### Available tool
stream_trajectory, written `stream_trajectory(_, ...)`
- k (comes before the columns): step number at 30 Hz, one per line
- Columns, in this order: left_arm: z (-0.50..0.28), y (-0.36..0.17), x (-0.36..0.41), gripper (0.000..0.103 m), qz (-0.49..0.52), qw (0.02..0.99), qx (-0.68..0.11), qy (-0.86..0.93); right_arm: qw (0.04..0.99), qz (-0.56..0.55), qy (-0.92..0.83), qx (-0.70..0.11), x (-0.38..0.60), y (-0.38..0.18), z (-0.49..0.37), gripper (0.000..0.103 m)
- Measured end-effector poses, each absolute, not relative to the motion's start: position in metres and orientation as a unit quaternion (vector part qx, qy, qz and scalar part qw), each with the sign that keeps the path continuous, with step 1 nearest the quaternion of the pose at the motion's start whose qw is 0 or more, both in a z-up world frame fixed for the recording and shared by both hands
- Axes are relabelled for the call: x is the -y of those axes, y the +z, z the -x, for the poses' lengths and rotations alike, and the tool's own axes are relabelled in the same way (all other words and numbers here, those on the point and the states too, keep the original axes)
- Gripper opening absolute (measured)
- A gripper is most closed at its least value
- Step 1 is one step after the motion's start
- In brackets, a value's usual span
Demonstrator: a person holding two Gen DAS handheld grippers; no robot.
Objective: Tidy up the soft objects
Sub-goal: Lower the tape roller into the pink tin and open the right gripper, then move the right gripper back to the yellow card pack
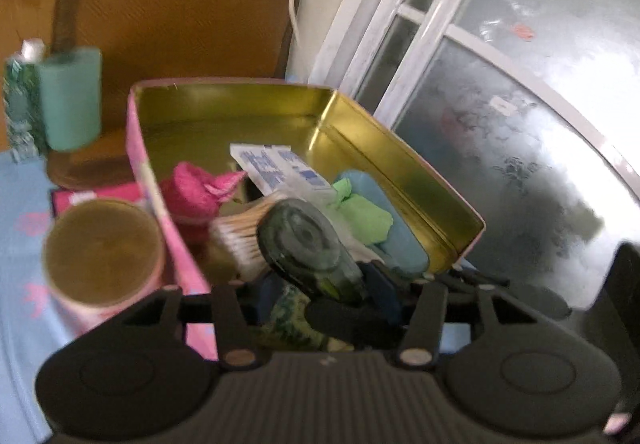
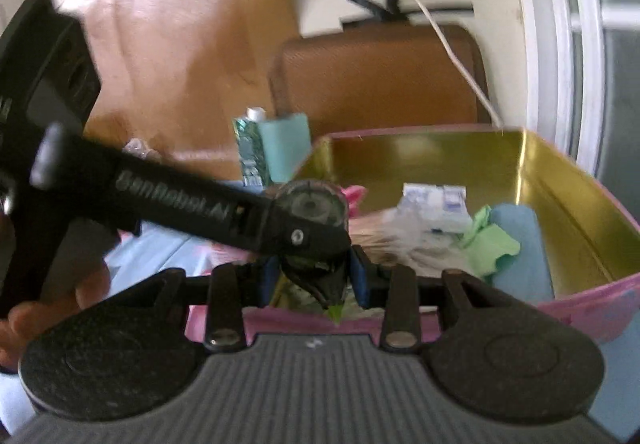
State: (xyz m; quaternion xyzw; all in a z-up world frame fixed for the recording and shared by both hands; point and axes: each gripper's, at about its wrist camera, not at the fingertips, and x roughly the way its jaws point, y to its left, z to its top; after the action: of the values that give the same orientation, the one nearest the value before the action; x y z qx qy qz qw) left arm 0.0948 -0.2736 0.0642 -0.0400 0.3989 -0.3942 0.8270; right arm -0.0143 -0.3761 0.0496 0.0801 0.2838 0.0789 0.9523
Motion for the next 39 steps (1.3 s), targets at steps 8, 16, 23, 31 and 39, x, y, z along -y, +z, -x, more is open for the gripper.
stream_trajectory(8,-0.101,0.067,0.276,0.066,0.018,0.865,-0.364,-0.346,0.935,0.029,-0.019,-0.354,0.387,0.028,-0.051,0.044)
stream_trajectory(16,-0.067,0.075,0.247,0.067,0.016,0.870,-0.333,-0.364,0.959,-0.053,-0.061,-0.272,0.390,0.029,0.001,0.048)
stream_trajectory(23,-0.026,0.074,0.210,0.067,0.021,0.865,-0.314,-0.391,0.971,-0.122,-0.053,-0.196,0.383,0.041,0.051,0.048)
stream_trajectory(31,0.010,0.045,0.107,0.067,0.044,0.871,-0.331,-0.359,0.967,-0.146,0.051,-0.200,0.329,0.039,0.070,0.048)
stream_trajectory(39,0.021,0.021,-0.046,0.067,0.150,0.907,-0.341,-0.196,0.930,-0.083,0.201,-0.297,0.227,0.024,0.044,0.053)
